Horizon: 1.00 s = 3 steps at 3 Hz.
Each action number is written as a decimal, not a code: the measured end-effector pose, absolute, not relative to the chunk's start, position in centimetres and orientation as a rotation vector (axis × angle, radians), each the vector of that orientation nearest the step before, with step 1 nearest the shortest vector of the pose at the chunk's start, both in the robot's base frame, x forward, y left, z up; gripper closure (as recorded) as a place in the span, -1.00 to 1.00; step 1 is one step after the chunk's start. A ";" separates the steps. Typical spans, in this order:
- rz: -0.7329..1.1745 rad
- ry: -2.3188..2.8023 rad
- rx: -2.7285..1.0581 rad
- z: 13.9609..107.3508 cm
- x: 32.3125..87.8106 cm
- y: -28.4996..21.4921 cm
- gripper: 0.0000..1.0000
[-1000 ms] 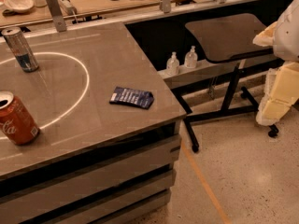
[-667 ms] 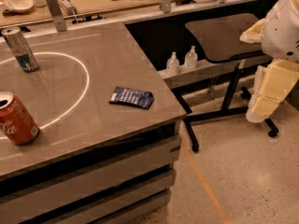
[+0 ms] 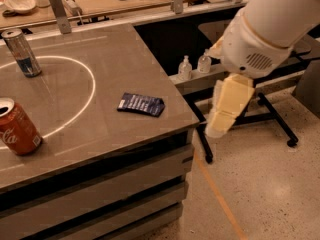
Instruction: Move rxbar blueberry near coke can
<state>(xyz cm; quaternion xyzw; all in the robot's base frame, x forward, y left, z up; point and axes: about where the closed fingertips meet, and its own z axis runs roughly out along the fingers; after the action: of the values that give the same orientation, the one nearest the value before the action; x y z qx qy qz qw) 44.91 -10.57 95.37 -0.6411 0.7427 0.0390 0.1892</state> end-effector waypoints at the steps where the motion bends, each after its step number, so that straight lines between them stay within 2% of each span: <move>1: 0.221 2.143 -1.662 93.0 45.9 -8.1 -1.00; 3: 0.236 2.046 -1.620 93.0 47.2 -5.4 -1.00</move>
Offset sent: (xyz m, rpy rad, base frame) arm 0.0325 0.0748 -0.0289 0.2327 -0.0963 -0.0013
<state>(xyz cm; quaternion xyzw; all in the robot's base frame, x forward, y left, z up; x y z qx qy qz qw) 47.19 -5.39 92.98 -0.5974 0.7544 0.0868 0.2576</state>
